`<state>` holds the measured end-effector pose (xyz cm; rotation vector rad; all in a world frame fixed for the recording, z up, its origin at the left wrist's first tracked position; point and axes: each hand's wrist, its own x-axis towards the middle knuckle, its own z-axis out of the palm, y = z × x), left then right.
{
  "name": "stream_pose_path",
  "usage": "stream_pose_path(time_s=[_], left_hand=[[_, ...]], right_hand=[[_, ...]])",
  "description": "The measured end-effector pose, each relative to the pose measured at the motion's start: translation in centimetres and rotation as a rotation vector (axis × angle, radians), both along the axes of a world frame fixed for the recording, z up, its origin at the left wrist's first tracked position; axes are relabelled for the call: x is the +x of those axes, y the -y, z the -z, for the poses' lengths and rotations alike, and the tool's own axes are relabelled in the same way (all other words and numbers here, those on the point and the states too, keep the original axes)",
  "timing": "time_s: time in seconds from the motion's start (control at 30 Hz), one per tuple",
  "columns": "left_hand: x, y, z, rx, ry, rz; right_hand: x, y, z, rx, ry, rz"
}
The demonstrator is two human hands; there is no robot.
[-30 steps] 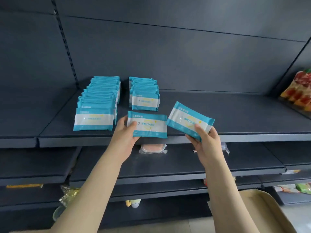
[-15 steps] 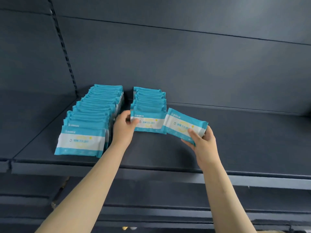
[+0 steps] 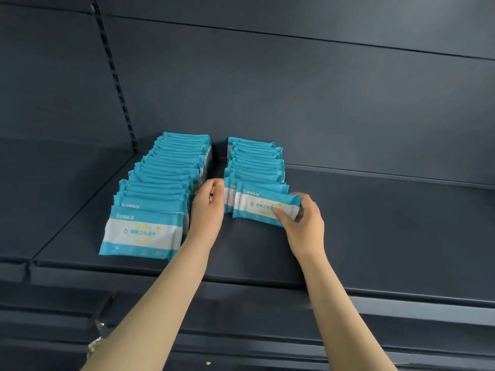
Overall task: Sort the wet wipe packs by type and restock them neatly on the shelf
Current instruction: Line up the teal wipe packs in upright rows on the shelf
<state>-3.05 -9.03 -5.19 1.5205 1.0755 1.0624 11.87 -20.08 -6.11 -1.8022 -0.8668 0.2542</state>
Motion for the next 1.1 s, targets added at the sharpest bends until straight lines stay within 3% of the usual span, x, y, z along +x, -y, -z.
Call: stream_pose_path(time_s=[0.27,0.53,0.73,0.87,1.1], left_hand=[[-0.1,0.8,-0.8,-0.056,0.052,0.064],[0.3,0.0,-0.3,0.004,0.030,0.064],[-1.1,1.0,-3.0,0.062,-0.077,0.116],[-1.8,1.5,-5.8,0.127,0.028,0.220],[-1.4,6.5,-8.0,0.007,0.182,0.522]], right_hand=[[-2.2,-1.7,-0.5,0.043,-0.041,0.055],[-2.4,-1.9,-0.2,-0.056,0.163,0.081],[-2.9,-0.1,-3.0,0.086,-0.098,0.113],[-4.2,2.3,-7.7,0.274,-0.318,0.122],[-5.7,11.2,-9.0,0.352,-0.297,0.256]])
